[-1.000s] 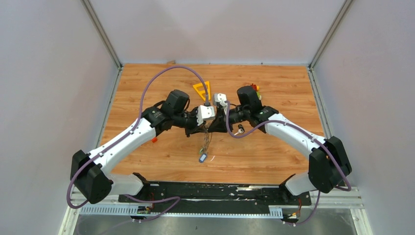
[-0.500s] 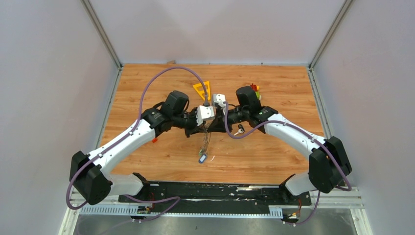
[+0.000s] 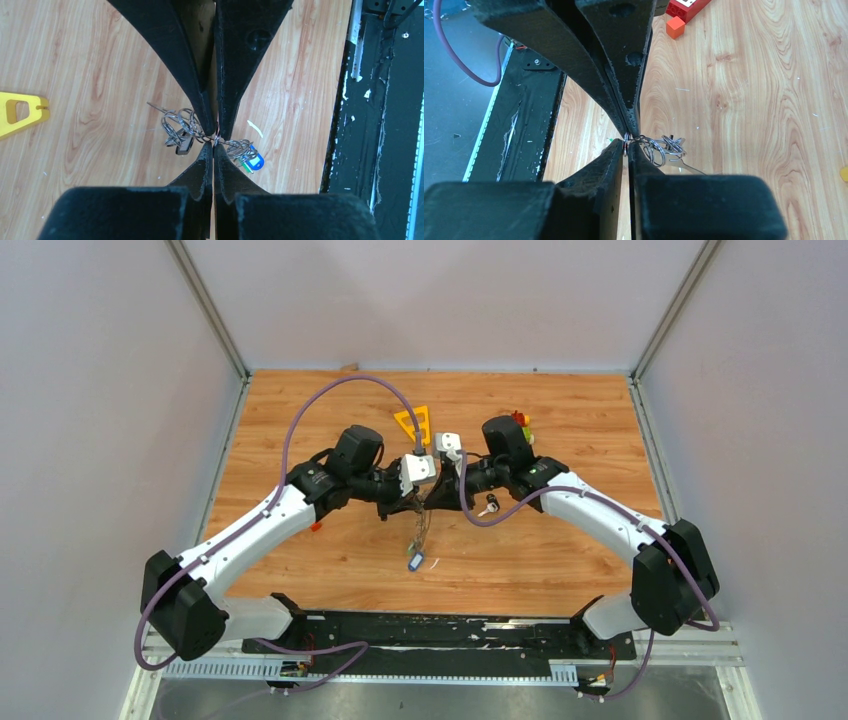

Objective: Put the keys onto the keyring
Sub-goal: Adjust the keyring.

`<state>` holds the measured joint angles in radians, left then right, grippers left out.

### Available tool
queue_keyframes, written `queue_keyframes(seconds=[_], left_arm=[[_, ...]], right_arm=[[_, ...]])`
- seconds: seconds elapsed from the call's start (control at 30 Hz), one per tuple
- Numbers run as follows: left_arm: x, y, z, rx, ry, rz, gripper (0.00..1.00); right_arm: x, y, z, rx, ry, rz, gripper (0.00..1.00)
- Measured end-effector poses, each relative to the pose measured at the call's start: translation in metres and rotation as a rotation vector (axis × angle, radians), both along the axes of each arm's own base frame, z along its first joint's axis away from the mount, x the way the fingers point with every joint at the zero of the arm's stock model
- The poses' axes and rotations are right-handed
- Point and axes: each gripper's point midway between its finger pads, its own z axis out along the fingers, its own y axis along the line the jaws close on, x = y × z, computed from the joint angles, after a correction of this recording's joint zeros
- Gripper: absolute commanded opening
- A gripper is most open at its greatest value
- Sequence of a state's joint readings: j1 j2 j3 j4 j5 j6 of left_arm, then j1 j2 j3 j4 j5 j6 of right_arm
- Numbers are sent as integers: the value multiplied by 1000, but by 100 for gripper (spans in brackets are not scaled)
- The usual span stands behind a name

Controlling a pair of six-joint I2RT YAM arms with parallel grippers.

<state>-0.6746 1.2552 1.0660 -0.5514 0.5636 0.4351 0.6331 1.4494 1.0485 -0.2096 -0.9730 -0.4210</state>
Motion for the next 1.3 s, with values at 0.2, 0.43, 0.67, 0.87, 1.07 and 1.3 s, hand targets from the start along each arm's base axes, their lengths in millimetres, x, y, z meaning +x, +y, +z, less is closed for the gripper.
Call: queue_keyframes(seconds=[0.2, 0.43, 0.67, 0.87, 1.07, 1.3], left_arm=[[-1, -2, 1, -16, 8, 0, 0], [-2, -2, 3, -23, 13, 1, 0], [-1, -2, 2, -23, 10, 4, 3], [8, 4, 10, -82, 28, 8, 27], [21, 13, 22, -210, 8, -24, 33], [-1, 8, 12, -338, -75, -141, 34]], right_arm=[[1, 0, -3, -18, -7, -10, 15], [1, 1, -5, -27, -14, -16, 1], [0, 0, -5, -30, -10, -17, 0], [5, -1, 2, -11, -26, -33, 0], [9, -6, 15, 30, -6, -54, 0], [6, -5, 19, 65, 51, -58, 0]])
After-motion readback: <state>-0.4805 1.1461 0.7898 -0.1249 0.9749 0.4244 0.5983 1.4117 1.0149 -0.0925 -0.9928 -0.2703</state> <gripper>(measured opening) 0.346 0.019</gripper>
